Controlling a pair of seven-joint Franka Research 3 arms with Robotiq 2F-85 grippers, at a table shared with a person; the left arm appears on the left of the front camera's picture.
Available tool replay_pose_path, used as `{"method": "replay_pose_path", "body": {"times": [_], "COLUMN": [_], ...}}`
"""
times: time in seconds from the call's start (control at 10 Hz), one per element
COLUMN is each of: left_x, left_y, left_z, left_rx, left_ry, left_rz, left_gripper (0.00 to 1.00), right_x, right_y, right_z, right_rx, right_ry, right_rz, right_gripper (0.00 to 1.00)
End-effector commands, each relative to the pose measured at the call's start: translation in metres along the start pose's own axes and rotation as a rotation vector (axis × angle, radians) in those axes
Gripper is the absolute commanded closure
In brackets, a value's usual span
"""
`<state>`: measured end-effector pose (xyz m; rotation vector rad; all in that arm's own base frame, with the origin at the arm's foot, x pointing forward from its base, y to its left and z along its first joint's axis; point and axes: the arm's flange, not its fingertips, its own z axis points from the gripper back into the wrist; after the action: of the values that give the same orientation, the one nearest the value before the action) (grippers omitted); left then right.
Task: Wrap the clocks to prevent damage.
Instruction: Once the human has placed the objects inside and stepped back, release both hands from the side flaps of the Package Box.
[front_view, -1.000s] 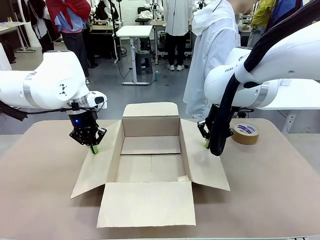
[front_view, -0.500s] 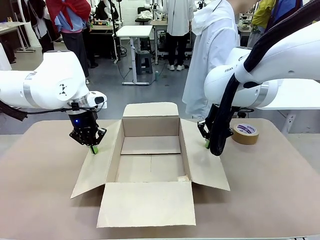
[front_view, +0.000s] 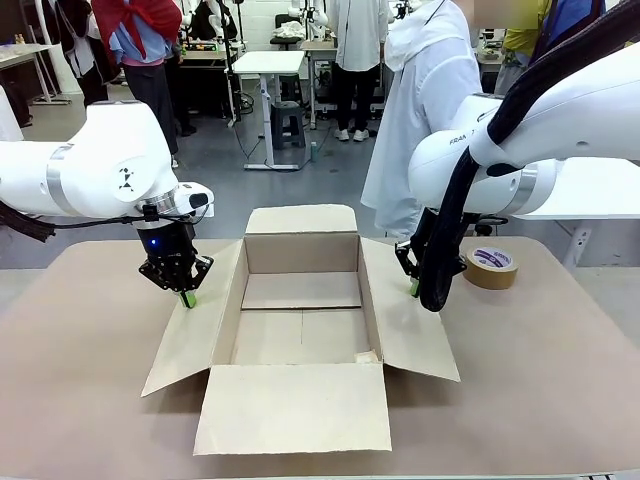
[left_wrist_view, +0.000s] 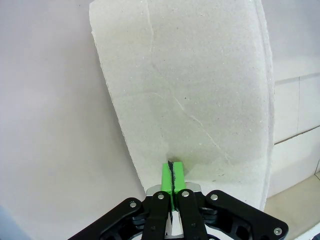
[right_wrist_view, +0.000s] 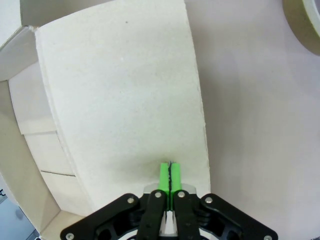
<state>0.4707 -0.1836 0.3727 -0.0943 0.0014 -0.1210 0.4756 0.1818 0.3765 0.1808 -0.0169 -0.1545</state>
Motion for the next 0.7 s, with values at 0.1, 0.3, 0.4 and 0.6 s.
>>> {"method": "replay_pose_path", "body": {"times": [0.1, 0.3, 0.4, 0.6], "left_x": [-0.0004, -0.0004, -0.0004, -0.0004], "left_y": [0.0003, 0.0003, 0.0003, 0.0003], "left_z": [0.0022, 0.0022, 0.0022, 0.0022], "left_rx": [0.006, 0.006, 0.006, 0.006], "left_ry": [0.004, 0.004, 0.004, 0.004], "left_rz": [-0.003, -0.003, -0.003, -0.003], "left_gripper": [1.0, 1.0, 1.0, 1.0], "right_x": [-0.0008, -0.0008, -0.0008, -0.0008], "right_y": [0.0006, 0.0006, 0.0006, 0.0006], "right_z": [-0.0013, -0.0013, -0.0013, -0.0013], "right_rx": [-0.025, -0.025, -0.025, -0.025], "right_ry": [-0.005, -0.005, -0.005, -0.005], "right_rz": [-0.013, -0.013, -0.013, -0.013], "right_gripper": [1.0, 1.0, 1.0, 1.0]}}
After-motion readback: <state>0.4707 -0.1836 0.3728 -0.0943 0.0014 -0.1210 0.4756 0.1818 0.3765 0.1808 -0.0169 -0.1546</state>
